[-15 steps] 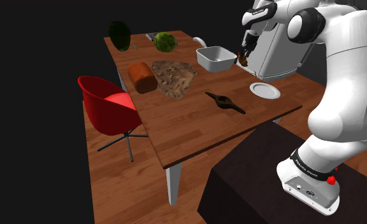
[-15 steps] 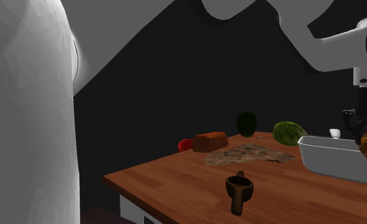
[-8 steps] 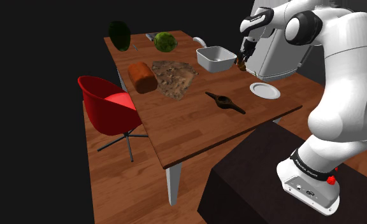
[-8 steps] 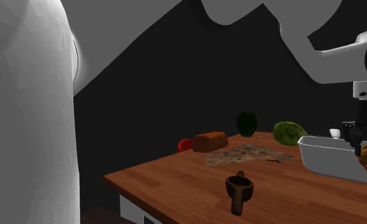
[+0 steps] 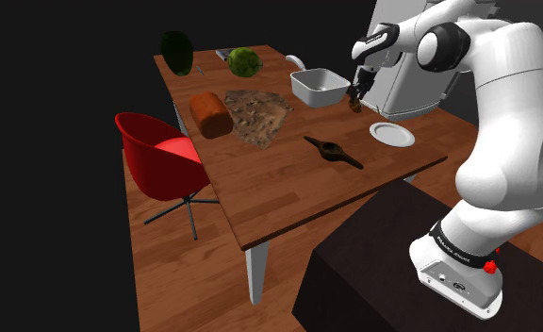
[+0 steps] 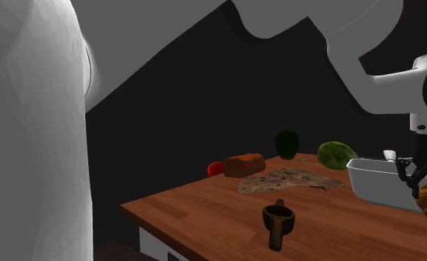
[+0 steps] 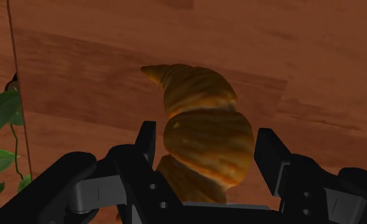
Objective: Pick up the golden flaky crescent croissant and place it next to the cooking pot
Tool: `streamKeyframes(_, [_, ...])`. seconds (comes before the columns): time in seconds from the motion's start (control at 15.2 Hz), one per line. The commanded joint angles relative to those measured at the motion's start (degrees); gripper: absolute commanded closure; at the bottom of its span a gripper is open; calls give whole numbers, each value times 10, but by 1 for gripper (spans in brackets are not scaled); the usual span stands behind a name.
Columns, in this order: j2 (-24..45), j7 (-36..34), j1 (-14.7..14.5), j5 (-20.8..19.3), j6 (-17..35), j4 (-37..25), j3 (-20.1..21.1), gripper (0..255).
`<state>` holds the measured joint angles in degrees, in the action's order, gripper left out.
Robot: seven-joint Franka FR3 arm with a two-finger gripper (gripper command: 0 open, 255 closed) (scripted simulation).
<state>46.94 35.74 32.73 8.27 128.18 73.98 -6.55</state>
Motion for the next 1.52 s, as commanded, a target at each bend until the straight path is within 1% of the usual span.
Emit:
streamKeyframes(0.0, [11,1,1,1,9,-2,1,255])
streamKeyframes(0.53, [47,4,3,5,45,-3,5,255])
streamKeyframes(0.99, [47,4,3,5,45,-3,5,255])
streamKeyframes(1.06, [47,4,3,5,45,-3,5,0])
streamKeyframes(1.39, [47,4,3,5,45,-3,5,0])
streamKeyframes(1.45, [31,4,2,4,38,6,3,0])
